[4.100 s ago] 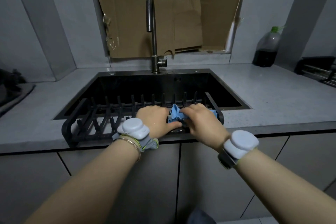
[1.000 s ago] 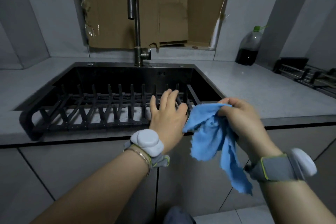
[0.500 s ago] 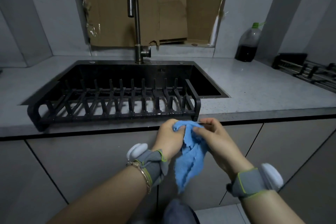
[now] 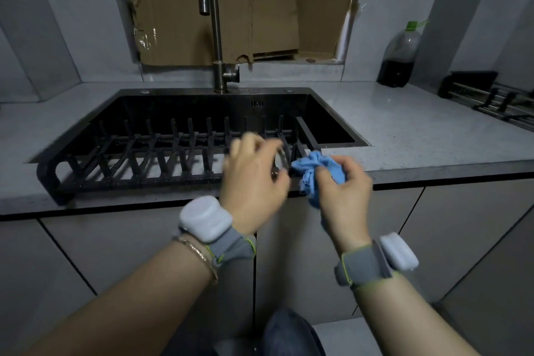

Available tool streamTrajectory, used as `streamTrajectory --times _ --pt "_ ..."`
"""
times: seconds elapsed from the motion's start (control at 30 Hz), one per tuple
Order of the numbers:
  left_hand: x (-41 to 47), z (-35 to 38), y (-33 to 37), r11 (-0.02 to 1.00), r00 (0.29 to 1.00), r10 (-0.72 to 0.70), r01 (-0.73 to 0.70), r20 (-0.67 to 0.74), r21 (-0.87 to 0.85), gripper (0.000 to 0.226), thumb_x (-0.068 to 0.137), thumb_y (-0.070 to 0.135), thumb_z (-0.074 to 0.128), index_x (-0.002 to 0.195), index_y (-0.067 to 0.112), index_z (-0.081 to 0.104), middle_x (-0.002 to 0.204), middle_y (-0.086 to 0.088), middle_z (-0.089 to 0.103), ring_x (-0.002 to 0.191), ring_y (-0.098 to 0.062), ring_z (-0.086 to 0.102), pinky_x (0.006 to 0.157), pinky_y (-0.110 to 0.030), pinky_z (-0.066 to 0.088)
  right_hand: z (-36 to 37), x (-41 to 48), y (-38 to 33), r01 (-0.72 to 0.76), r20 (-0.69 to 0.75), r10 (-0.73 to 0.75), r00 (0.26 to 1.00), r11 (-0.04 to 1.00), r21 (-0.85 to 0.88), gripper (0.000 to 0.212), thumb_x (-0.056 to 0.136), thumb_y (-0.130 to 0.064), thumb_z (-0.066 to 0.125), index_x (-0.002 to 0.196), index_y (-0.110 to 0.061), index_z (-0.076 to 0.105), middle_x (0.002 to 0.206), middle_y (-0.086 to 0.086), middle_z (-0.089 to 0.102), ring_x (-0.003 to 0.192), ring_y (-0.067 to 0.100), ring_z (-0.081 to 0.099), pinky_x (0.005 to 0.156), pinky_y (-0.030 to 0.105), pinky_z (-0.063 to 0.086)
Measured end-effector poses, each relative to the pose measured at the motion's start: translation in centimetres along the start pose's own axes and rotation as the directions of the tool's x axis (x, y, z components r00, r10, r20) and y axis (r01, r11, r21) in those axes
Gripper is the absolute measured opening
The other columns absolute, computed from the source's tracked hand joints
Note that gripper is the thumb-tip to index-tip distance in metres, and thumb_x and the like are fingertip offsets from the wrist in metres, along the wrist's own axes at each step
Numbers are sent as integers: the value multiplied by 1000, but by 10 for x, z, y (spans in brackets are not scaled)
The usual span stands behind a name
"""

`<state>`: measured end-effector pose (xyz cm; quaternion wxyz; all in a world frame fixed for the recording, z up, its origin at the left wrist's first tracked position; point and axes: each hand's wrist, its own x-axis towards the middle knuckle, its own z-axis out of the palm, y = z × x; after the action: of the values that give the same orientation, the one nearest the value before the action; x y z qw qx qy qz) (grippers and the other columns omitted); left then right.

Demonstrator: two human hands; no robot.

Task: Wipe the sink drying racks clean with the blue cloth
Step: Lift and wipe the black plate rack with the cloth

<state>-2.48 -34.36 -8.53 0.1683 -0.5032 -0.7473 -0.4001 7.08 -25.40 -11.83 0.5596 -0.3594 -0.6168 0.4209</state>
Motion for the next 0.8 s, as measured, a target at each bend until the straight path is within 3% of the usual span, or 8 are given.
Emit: streamTrajectory --times 0.03,0.07,0.13,0.2,0.33,0.5,0.67,0.8 --pt "4 -2 -9 987 997 37 -27 -65 159 48 73 26 64 118 9 60 114 -17 53 109 -38 48 90 -44 38 3 3 2 123 -10 -125 992 984 -130 15 77 -5 60 81 -18 65 81 6 64 73 21 59 70 37 50" --pt "9 -4 -16 962 1000 9 -2 -25 274 57 74 32 66 125 9 54 127 -20 48 119 -40 43 96 -52 34 6 5 4 220 10 -224 975 945 -242 16 77 -1 61 88 -10 68 85 10 62 75 20 56 72 32 47" --pt "14 -7 -25 891 964 -150 35 219 453 72 79 46 65 138 15 36 143 -15 32 133 -35 29 109 -56 17 14 -1 6 306 55 -306 950 886 -347 20 77 4 62 95 1 69 89 17 60 73 18 51 69 18 38" --pt "12 -2 -32 847 927 -207 9 314 531 70 81 52 60 136 19 30 136 -6 34 127 -28 39 111 -54 13 26 -16 9 339 103 -324 941 877 -341 20 77 4 64 96 2 69 88 18 59 71 17 49 66 13 34" --pt "8 2 -36 895 941 -228 102 249 433 63 82 49 62 130 20 34 127 -2 35 119 -28 41 103 -49 28 40 -32 11 425 236 -367 900 858 -289 22 79 -2 62 100 0 69 92 15 60 80 16 54 73 16 40" --pt "8 2 -41 925 948 -208 111 241 365 66 80 50 65 132 21 36 129 -3 32 120 -27 38 97 -44 32 15 -6 18 352 116 -333 936 859 -372 22 78 4 63 100 0 69 85 16 60 72 15 47 64 15 33" --pt "6 1 -42 940 952 -208 131 224 315 69 77 58 63 131 22 40 130 -2 34 120 -25 38 97 -43 32 28 -13 18 309 106 -291 951 864 -397 25 78 -15 72 101 -4 68 85 14 57 69 19 49 62 19 32" --pt "5 3 -43 935 956 -216 145 196 323 66 79 58 61 130 22 42 130 -2 35 119 -25 40 96 -43 32 28 -7 11 390 259 -305 917 825 -409 19 79 -5 66 98 -2 68 84 13 59 73 26 54 68 27 42"
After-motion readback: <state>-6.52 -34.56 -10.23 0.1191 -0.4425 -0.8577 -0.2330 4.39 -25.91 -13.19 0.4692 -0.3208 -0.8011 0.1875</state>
